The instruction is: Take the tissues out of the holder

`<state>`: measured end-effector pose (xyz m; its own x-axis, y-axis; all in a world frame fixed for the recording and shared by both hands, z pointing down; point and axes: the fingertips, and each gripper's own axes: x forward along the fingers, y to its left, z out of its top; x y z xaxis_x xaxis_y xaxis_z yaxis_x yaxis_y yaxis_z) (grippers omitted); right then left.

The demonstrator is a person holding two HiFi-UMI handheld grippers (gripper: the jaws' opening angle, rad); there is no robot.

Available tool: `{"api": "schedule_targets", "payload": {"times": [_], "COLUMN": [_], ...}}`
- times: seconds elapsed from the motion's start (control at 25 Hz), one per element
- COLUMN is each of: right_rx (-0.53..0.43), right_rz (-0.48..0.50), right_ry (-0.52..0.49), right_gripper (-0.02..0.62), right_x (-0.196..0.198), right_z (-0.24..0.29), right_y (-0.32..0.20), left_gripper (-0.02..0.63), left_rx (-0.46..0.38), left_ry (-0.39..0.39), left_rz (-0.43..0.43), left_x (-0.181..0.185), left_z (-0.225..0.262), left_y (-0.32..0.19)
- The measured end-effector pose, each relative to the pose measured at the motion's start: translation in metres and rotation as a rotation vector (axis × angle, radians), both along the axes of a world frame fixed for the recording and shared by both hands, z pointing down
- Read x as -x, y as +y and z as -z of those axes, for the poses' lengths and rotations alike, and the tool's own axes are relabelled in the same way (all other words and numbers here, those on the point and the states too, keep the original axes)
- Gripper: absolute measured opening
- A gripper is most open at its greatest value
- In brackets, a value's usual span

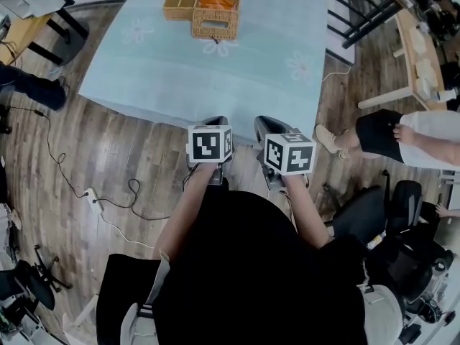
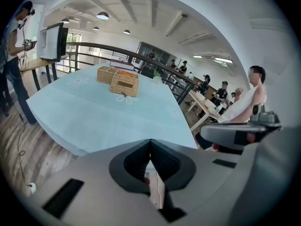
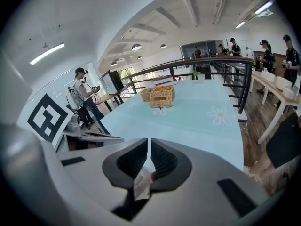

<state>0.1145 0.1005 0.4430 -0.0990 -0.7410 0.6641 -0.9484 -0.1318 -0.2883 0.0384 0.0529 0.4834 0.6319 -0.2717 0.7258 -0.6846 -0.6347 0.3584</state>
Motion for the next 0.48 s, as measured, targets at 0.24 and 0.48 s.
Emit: {"api": "schedule_targets", "payload": {"times": [0.24, 0.48], "right_rx": [0.005, 0.004], "right_rz": [-0.003, -0.015], "right_ry": [0.007, 0.005], "right_gripper": [0.015, 0.021], "right_x": [0.002, 0.001], "right_z": [0.0, 0.0], "right_y": [-0.033, -0.062], "left_gripper": [0.011, 0.011], "left_rx": [0.009, 0.013], "left_ry": [0.004, -0.001], "left_rz": [-0.009, -0.025], "left_x": [0.002, 0.003], "left_z": [-0.002, -0.004], "left_y": [-0.031, -0.058]}}
